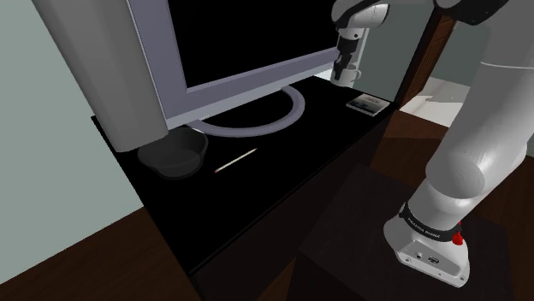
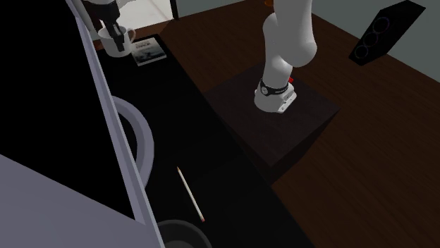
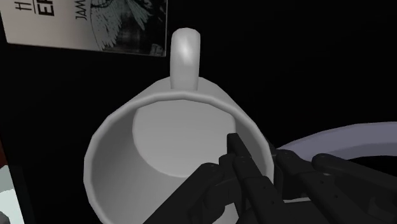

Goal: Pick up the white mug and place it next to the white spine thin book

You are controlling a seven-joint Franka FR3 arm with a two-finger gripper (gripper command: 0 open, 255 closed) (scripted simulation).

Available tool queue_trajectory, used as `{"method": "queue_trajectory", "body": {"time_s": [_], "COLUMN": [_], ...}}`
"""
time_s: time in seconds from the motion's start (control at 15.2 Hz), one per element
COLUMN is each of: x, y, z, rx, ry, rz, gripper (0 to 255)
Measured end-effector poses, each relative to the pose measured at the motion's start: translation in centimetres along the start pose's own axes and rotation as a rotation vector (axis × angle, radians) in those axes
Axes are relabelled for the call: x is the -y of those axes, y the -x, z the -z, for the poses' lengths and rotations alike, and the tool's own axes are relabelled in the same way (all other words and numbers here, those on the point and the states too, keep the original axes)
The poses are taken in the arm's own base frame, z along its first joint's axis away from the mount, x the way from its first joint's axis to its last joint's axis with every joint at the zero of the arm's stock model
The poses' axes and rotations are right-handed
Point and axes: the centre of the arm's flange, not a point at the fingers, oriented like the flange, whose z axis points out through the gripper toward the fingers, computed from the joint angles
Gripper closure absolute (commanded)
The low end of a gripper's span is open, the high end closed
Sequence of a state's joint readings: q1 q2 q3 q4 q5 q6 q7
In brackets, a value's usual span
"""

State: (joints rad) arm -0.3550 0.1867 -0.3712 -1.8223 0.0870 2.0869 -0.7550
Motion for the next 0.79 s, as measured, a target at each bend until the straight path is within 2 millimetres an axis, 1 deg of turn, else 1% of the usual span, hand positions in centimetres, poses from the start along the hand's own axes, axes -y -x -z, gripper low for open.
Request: {"method": "queue_trajectory", "body": {"time_s": [0.79], "x": [0.2], "y": [0.5], "z": [-6.3], "rx": [0.0], "ry": [0.0], "rz": [0.0], "gripper": [255]}}
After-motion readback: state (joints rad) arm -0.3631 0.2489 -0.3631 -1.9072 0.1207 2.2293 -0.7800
